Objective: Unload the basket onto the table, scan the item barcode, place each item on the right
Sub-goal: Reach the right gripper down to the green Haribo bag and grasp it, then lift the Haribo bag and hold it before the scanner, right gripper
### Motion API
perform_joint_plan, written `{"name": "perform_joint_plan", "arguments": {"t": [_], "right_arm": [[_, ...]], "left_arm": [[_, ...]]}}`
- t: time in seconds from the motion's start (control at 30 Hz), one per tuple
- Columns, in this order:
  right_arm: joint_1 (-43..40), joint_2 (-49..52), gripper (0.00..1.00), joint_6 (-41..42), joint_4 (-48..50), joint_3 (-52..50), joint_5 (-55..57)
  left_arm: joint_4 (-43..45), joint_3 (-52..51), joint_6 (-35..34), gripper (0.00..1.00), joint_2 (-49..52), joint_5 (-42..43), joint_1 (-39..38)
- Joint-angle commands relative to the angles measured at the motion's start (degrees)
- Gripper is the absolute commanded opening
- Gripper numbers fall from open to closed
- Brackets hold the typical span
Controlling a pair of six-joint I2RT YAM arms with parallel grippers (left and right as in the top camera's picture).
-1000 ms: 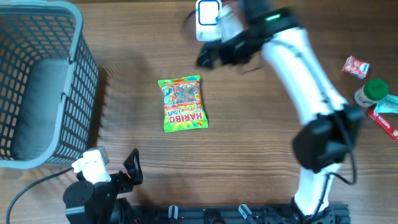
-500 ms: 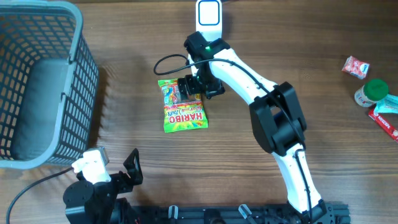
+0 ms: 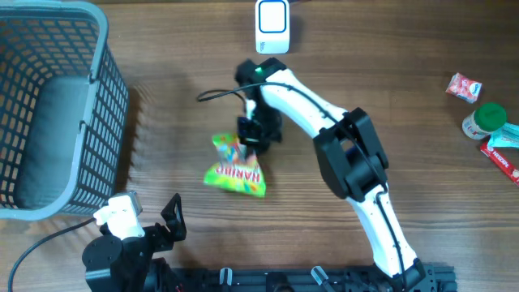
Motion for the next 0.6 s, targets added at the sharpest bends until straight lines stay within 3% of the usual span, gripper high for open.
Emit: {"name": "perform_joint_plan", "arguments": {"t": [0.0, 0.07, 0.13, 0.37, 0.57], "right_arm": [[-7.41, -1.79, 0.04, 11.82, -11.72, 2.64, -25.0], [-10.84, -3.56, 0.04, 16.48, -11.78, 2.4, -32.59], [-12.66, -3.96, 0.04, 26.12, -11.78, 2.4, -35.69], [-15.32, -3.96, 0.04, 71.45, -10.47, 2.32, -37.81], [-15.61, -3.93, 0.04, 88.43, -7.15, 2.29, -32.87]], "left_arm": [[0.2, -0.04, -0.52, 1.0, -0.52, 0.87, -0.42], [0.2, -0.04, -0.52, 1.0, -0.52, 0.87, -0.42], [0.2, -0.04, -0.52, 1.0, -0.52, 0.87, -0.42], [0.2, -0.04, -0.52, 1.0, -0.52, 0.87, -0.42], [0.2, -0.04, -0.52, 1.0, -0.52, 0.87, -0.42]]}}
